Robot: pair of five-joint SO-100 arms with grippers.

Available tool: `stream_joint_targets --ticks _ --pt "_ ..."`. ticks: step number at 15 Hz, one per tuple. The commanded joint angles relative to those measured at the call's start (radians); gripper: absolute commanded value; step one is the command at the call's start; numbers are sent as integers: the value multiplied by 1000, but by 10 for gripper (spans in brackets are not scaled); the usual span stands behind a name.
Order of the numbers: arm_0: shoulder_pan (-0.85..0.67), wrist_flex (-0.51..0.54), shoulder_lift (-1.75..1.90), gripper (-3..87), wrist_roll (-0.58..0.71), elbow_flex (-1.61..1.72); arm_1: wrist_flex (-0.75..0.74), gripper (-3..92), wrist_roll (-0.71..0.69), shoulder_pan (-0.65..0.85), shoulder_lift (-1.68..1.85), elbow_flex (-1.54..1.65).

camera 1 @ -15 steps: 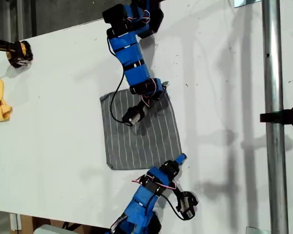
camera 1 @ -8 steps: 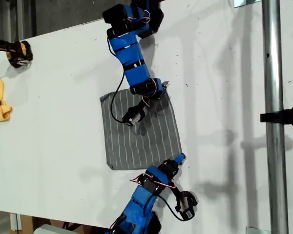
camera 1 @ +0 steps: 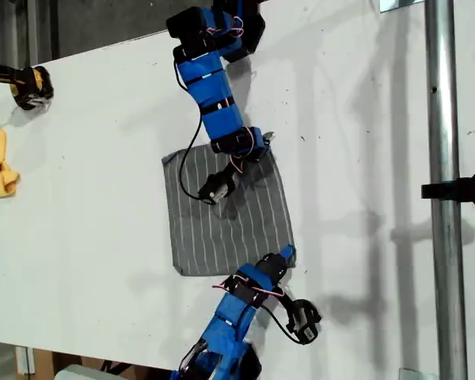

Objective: Grasp corners of a towel and fold twice.

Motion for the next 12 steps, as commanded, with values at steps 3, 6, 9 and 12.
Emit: stream_joint_targets --ticks 3,6,9,12 --pt "-26 -71 -6 7 -35 25 -12 -1 -6 -20 5 -46" --pt "-17 -87 -3 -15 -49 28 -11 -1 -6 -25 5 -44" --pt "-5 -67 49 -15 -6 -2 -2 -1 -8 -31 37 -51" --pt "9 -20 189 -15 55 0 34 -1 -11 -41 149 -66"
